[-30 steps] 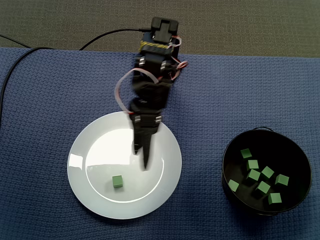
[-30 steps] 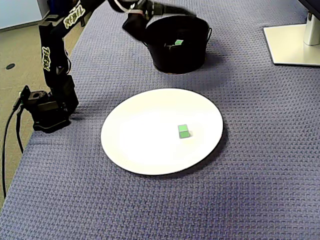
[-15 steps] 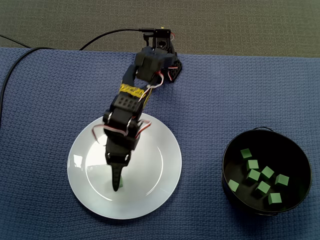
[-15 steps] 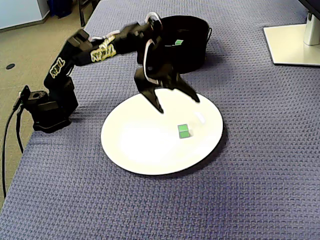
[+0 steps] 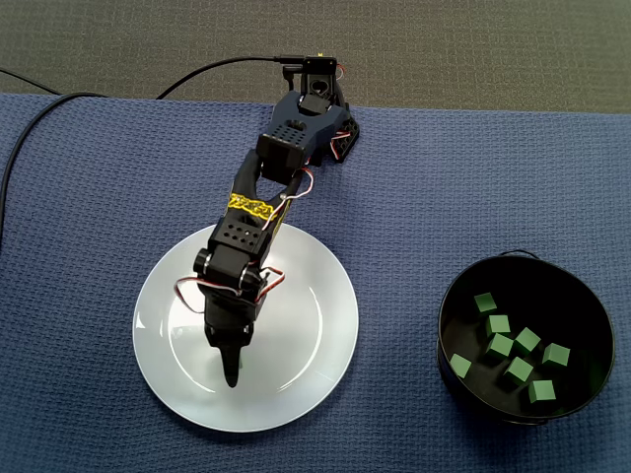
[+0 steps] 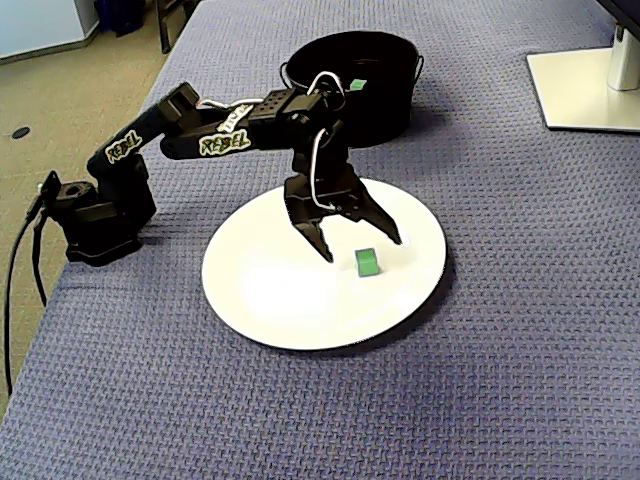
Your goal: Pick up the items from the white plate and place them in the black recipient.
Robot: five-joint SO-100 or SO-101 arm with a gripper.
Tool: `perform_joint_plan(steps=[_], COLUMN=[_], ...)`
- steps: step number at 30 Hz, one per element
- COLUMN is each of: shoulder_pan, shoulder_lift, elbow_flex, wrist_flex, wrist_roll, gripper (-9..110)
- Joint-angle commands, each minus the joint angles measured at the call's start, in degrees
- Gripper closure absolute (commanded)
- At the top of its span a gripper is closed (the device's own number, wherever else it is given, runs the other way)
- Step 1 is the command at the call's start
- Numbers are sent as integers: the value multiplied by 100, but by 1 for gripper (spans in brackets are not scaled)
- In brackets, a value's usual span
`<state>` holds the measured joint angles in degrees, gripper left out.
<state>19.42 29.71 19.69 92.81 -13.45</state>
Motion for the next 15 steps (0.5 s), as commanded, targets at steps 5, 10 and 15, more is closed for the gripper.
perform_joint_plan(steps=[5,10,15], shoulder_pan=[-62,-88,-158], shoulder_lift=[-114,-229,-229], elbow_flex=[-325,-325,-246], wrist_flex=[-246,-378,-404], wrist_roll=[-149,-158,-70], gripper=[74,84,97])
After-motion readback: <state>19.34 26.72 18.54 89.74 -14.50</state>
